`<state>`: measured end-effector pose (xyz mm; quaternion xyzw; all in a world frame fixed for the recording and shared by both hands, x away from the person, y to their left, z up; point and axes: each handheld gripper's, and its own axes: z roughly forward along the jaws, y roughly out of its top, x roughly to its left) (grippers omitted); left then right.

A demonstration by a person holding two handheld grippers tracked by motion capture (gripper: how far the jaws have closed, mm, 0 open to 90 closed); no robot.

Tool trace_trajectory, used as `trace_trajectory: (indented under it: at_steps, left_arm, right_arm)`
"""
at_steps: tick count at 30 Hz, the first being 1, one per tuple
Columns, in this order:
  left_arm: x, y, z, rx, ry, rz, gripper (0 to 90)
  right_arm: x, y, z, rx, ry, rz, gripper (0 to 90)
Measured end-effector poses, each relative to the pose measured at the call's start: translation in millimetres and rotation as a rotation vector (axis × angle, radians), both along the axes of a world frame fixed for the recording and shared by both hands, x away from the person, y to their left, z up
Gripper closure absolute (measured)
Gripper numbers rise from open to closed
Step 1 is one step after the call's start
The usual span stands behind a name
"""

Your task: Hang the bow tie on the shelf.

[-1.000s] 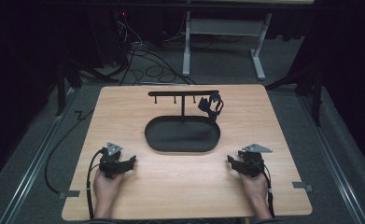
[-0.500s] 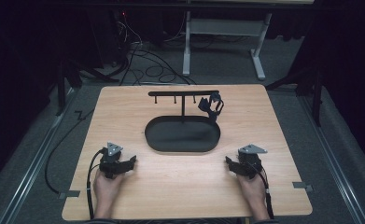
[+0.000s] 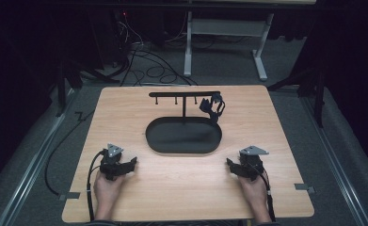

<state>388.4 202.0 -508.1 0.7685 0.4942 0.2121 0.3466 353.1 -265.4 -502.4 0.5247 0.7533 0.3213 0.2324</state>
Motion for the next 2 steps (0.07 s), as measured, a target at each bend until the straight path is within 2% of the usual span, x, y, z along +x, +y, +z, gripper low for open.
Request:
trace_trajectory:
  at_steps: [2]
  left_arm:
    - [0.0, -0.1, -0.1, -0.001, -0.001, 0.001, 27.8]
  right_arm:
    - [0.0, 0.0, 0.0, 0.0, 0.0, 0.0, 38.1]
